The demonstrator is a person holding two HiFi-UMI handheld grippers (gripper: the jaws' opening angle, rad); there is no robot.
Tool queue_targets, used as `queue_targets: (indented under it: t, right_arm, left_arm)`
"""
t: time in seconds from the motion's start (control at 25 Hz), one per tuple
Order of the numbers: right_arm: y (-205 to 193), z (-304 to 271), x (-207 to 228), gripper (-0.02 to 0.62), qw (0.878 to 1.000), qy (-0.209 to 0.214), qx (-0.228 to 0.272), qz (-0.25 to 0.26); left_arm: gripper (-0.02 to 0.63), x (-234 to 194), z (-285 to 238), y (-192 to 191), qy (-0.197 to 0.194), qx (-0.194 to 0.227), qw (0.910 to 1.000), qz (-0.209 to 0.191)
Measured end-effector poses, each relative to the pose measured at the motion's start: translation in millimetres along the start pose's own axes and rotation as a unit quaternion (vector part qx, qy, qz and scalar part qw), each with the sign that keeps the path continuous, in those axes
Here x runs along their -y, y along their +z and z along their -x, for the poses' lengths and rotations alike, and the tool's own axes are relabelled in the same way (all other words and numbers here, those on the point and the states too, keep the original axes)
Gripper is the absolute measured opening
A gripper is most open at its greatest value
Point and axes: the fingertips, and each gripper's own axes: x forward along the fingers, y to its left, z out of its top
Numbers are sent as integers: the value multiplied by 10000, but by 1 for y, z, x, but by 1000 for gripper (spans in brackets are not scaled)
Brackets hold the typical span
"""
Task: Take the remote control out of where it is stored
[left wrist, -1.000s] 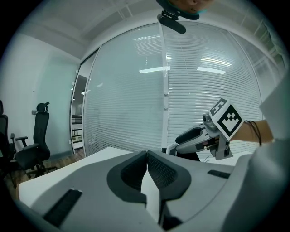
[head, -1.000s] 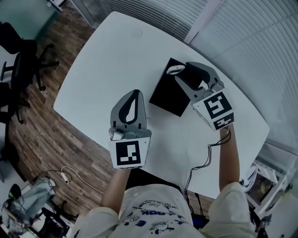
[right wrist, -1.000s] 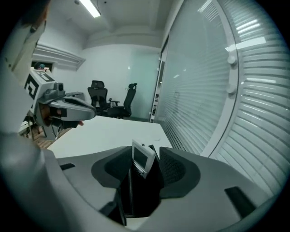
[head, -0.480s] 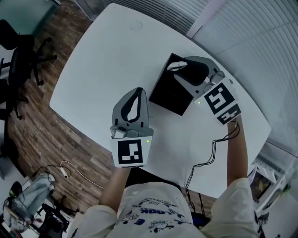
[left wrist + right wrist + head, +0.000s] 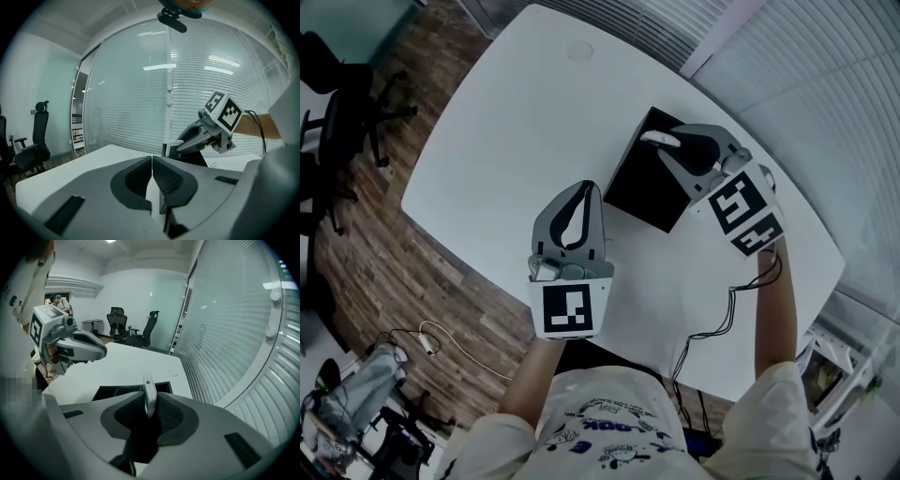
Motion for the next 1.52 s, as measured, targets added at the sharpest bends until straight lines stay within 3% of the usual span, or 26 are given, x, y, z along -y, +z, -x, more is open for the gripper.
queue_targets:
  t: [0.32, 0.44, 0.76, 0.96, 1.2, 1.52]
  right_arm:
    - [-2, -11, 3, 110, 9997, -143, -178, -36]
    - [-2, -18, -1, 106, 9993, -93, -310, 198]
    - [-1, -18, -3, 87, 9991, 41, -367, 210]
    - [-2, -15, -3, 83, 9993, -55, -367, -64]
    - [17, 7, 10, 83, 9976, -475, 41, -510]
    - [38, 59, 19, 81, 9784, -1154, 863, -1483]
  left_arm:
    - [17, -1, 5, -2, 59, -17, 10000, 59]
    - [17, -1, 8, -4, 73, -41, 10000, 46]
    - [17, -3, 11, -4, 117, -80, 9998, 101]
    - [17, -2, 11, 0, 122, -11, 9999, 64]
    - [17, -5, 16, 15, 148, 129, 9998, 105]
    - [17, -2, 29, 38, 118, 390, 9992, 63]
